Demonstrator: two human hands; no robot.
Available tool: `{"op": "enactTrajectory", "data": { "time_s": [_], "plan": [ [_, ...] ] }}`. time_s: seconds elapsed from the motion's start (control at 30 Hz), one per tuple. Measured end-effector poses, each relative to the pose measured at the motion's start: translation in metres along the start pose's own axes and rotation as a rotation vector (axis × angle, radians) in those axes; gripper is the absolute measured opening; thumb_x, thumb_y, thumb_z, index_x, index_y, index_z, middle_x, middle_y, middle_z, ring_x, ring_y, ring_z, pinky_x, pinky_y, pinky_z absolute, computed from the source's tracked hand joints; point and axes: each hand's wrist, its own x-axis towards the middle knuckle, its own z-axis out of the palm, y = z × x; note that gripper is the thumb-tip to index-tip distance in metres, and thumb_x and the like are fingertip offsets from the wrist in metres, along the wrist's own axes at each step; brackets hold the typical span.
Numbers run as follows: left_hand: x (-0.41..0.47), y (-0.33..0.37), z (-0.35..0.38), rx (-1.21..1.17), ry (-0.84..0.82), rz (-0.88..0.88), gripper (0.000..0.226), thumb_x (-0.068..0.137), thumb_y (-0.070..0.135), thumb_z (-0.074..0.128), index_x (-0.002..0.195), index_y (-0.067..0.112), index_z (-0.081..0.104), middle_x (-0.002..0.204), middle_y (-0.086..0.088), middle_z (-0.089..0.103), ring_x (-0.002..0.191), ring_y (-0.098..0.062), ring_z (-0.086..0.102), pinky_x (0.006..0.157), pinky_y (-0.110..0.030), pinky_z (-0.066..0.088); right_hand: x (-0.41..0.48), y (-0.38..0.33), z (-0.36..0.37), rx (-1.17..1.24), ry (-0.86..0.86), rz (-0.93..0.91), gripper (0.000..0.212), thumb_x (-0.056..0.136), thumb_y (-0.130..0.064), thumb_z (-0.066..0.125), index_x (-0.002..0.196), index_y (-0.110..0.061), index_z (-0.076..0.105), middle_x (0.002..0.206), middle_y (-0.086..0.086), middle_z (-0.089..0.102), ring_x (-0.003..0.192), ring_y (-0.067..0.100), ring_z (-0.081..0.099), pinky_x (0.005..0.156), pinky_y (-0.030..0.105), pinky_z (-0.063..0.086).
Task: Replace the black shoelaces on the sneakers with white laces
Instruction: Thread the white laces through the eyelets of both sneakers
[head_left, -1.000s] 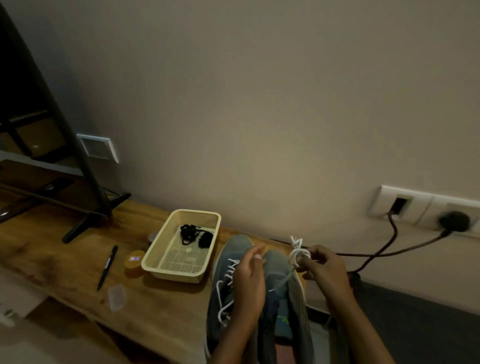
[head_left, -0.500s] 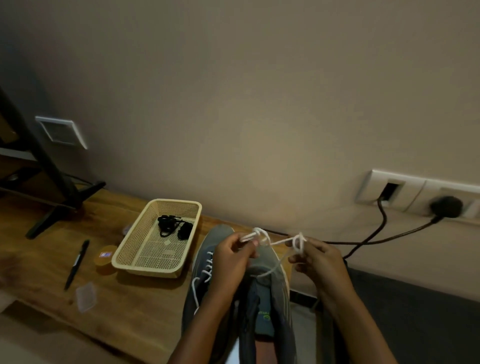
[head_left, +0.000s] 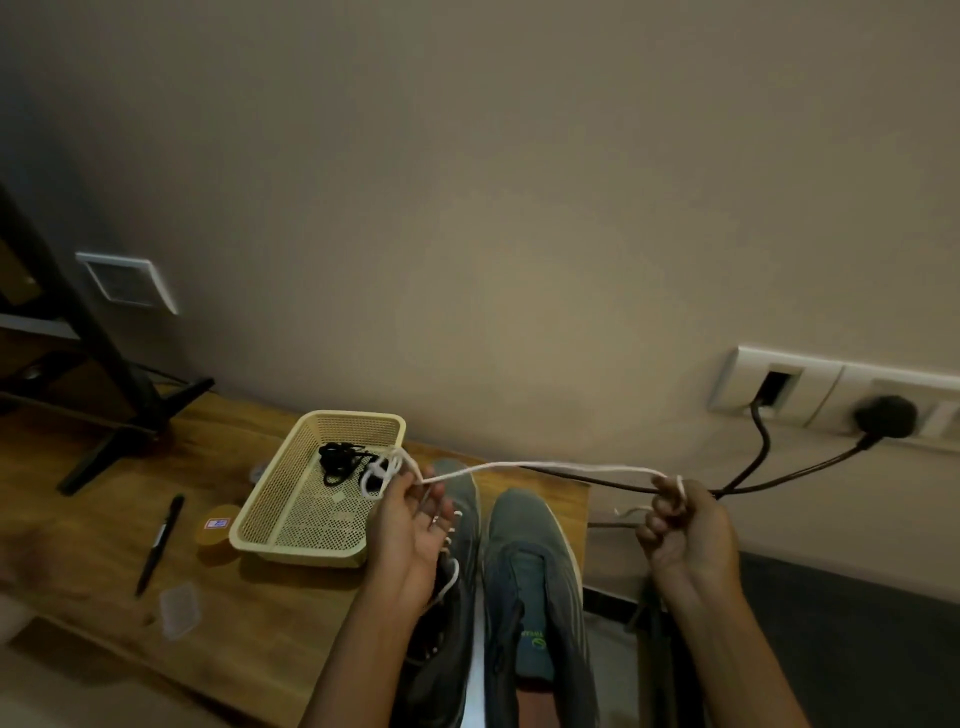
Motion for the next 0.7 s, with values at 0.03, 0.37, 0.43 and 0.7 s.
{"op": "enactTrajectory", "data": {
  "time_s": [0.03, 0.37, 0.43, 0.7],
  "plan": [
    [0.000, 0.001, -0.001, 0.000, -0.010, 0.014, 0.011, 0.095, 0.011, 0.049, 0.088, 0.013, 0.057, 0.076, -0.001, 0.060, 0.069, -0.013, 0.053, 0.056, -0.022, 0.047, 0.000, -0.001, -0.001, -0.016, 0.042, -0.032, 0.023, 0.094, -0.015, 0.044, 0.074, -0.011, 0.055, 0.055, -0.002, 0.036, 0.044, 0.008, 0.030, 0.043, 0.019, 0.025],
    [-0.012, -0.018, 0.008, 0.361, -0.221, 0.169, 0.024, 0.096, 0.026, 0.047, 0.100, 0.011, 0.066, 0.079, -0.007, 0.067, 0.069, -0.014, 0.065, 0.060, -0.025, 0.052, -0.001, 0.015, 0.022, -0.407, -0.368, -0.341, 0.042, 0.092, 0.007, 0.038, 0.119, -0.021, 0.055, 0.114, 0.004, 0.060, 0.100, 0.019, 0.059, 0.087, 0.035, 0.050],
    [-0.014, -0.021, 0.009, 0.432, -0.262, 0.188, 0.019, 0.095, 0.016, 0.051, 0.109, 0.012, 0.062, 0.079, -0.008, 0.067, 0.070, -0.016, 0.067, 0.059, -0.025, 0.054, 0.005, 0.025, 0.022, -0.801, -0.392, -0.535, 0.047, 0.089, 0.008, 0.043, 0.127, -0.019, 0.053, 0.126, -0.001, 0.053, 0.114, 0.015, 0.051, 0.099, 0.032, 0.042],
    [-0.025, -0.032, 0.015, 0.632, -0.482, 0.153, 0.041, 0.096, 0.005, 0.047, 0.127, 0.031, 0.051, 0.106, -0.003, 0.071, 0.084, -0.019, 0.071, 0.070, -0.032, 0.057, -0.002, 0.041, 0.035, -0.896, -0.574, -0.596, 0.021, 0.087, -0.007, 0.062, 0.083, -0.027, 0.069, 0.101, -0.007, 0.058, 0.099, 0.008, 0.054, 0.086, 0.020, 0.043]
  ]
}}
